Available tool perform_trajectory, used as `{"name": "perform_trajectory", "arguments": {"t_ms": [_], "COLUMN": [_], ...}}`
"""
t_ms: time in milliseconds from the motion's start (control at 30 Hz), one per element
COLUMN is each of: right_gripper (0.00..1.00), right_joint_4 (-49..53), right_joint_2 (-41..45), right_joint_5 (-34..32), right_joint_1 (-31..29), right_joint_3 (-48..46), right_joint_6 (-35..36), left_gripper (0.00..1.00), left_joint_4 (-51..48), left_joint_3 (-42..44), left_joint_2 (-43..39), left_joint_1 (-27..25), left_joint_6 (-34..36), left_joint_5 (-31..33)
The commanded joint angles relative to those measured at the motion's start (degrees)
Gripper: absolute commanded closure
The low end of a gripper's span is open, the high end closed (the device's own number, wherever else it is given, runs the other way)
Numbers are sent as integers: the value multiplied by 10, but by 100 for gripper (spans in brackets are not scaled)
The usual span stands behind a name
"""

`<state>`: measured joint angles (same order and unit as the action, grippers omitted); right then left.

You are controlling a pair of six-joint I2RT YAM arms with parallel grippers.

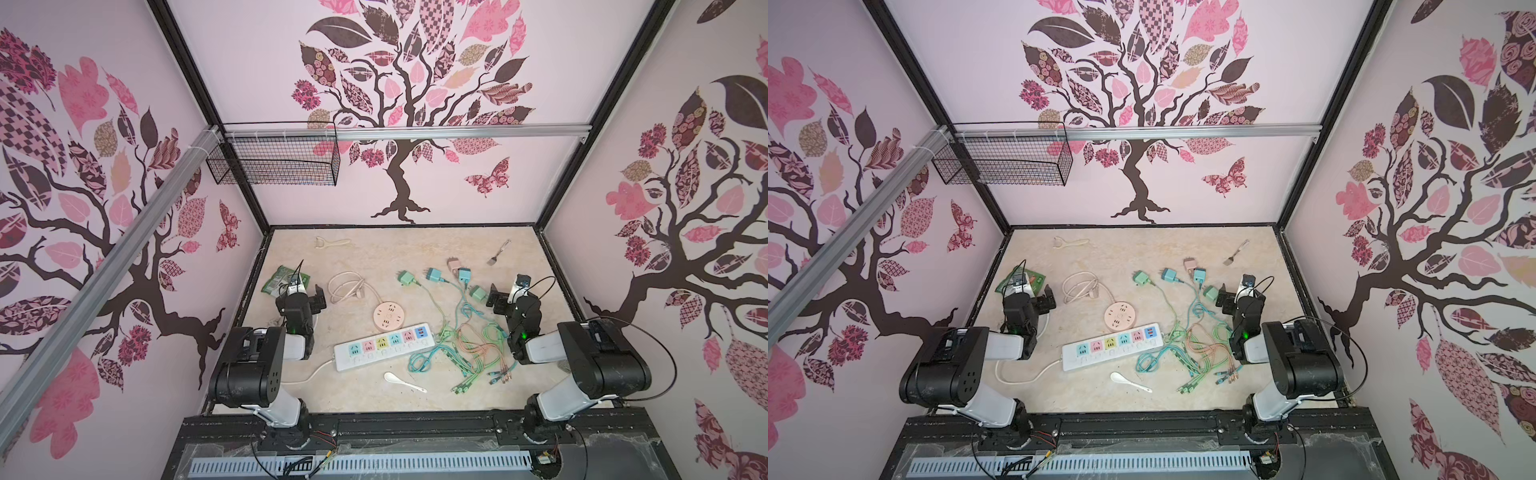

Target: Insert the plug

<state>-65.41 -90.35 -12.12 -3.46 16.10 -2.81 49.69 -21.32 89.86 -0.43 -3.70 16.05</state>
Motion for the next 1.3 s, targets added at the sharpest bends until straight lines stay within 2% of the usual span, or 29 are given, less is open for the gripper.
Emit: {"name": "perform_trajectory", "arguments": {"t_ms": [0, 867, 1267], "right_gripper": [0, 1, 1], "right_joint_4": [-5, -4, 1], "right_joint_2": [10, 9, 19], "right_joint_5": [2, 1, -8], "right_joint_1": [-2, -2, -2], "right_joint_3": [4, 5, 7], "right_joint_6": [1, 1, -2], "left_gripper": [2, 2, 2], "left_joint_4": [9, 8, 4], "left_joint_3": [-1, -2, -2], "left_joint_2": [-7, -6, -14], "left_joint_1": [-2, 3, -3], "left_joint_6": [-4, -5, -5], "left_joint_5": [4, -6, 14]}}
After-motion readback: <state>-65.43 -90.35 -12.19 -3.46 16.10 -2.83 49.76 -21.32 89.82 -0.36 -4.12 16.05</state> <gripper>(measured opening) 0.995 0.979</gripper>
